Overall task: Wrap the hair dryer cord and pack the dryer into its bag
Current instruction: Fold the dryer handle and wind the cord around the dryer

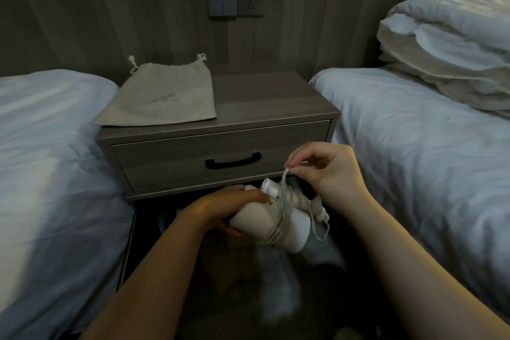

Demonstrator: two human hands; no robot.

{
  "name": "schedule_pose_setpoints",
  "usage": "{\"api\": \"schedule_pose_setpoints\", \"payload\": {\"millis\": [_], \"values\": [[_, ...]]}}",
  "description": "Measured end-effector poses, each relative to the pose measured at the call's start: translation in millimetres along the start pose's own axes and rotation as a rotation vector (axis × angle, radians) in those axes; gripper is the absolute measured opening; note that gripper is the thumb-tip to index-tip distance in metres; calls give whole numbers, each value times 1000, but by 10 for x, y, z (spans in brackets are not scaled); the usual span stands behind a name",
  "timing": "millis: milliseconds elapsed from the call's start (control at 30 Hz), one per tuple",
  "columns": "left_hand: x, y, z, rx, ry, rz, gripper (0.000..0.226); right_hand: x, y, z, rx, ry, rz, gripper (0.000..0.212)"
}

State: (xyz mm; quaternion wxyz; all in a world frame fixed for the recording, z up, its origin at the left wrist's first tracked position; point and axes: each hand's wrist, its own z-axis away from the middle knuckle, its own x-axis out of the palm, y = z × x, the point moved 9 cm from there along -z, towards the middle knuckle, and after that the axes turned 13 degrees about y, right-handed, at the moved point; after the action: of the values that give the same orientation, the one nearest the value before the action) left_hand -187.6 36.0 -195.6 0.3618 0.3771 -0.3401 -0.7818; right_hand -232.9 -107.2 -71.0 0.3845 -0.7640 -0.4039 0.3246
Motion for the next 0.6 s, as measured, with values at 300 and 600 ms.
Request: {"api": "schedule_pose_setpoints", "payload": {"millis": [300,600], "values": [[-13,-3,6,-36,-69,216,18,-306,499,-107,305,214,-348,42],[-77,-19,-24,-70,-69,333,20,-278,415,-103,67,153,395,11]]}}
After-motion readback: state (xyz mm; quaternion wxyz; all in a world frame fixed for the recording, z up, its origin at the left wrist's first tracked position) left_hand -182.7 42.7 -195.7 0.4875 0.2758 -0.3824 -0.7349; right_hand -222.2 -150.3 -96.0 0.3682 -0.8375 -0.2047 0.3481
